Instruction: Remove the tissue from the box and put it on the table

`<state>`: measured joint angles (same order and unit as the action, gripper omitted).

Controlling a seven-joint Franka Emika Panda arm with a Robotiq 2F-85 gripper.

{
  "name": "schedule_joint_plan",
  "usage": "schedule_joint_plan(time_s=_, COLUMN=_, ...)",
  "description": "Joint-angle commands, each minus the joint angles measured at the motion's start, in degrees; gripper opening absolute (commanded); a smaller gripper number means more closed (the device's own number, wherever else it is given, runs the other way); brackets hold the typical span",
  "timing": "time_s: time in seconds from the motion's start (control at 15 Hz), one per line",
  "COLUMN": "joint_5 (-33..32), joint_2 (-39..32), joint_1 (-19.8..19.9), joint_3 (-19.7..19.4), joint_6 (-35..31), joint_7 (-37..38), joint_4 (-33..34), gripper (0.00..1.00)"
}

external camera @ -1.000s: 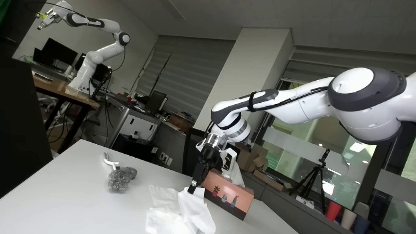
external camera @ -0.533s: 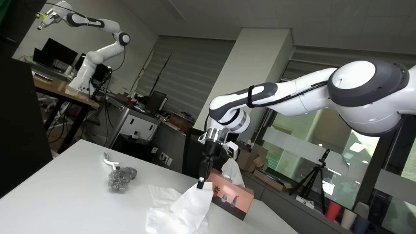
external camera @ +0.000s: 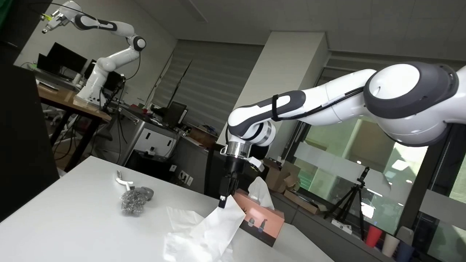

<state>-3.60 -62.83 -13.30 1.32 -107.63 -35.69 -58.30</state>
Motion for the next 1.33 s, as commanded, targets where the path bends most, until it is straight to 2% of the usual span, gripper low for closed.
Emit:
schedule_joint_plan(time_s=0.0, joint_5=-1.08, joint_2=1.03, joint_1=-1.31, joint_3=-1.9, joint_6=-0.94, joint_7=3.36, joint_4=-0.68, gripper=0.86)
schedule_joint_plan(time_s=0.07, joint_5=-1.22, joint_2=1.1, joint_1=-1.55, joint_3=-2.35, joint_6=-0.94, joint_7=3.64, joint_4=-0.64, gripper=0.94)
schedule_joint_plan(time_s=0.2, joint_5=-2.46, joint_2=1.13, joint_1=-2.47, joint_3=-4.0, joint_6=0.47, joint_7=3.78, joint_4=-0.38, gripper=1.0)
schedule_joint_plan(time_s=0.47, joint_5=-8.23, joint_2=1.19, joint_1=-5.08, joint_3=-9.23, joint_6=-0.56, joint_7=6.66, joint_4=-0.77, gripper=1.0)
schedule_joint_plan(time_s=0.87, joint_5=-15.85, joint_2=1.48, joint_1=-9.15, joint_3=-16.77, joint_6=-9.17, joint_7=15.11, joint_4=-2.46, gripper=1.0)
schedule_joint_plan(time_s=1.0, joint_5=-14.18, joint_2=2.12, joint_1=-9.06, joint_3=-16.61, joint_6=-8.83, joint_7=16.59, joint_4=-2.67, gripper=1.0)
schedule_joint_plan(time_s=1.27, joint_5=-8.63, joint_2=3.87, joint_1=-7.92, joint_3=-13.71, joint_6=-4.73, joint_7=14.27, joint_4=-2.56, gripper=1.0)
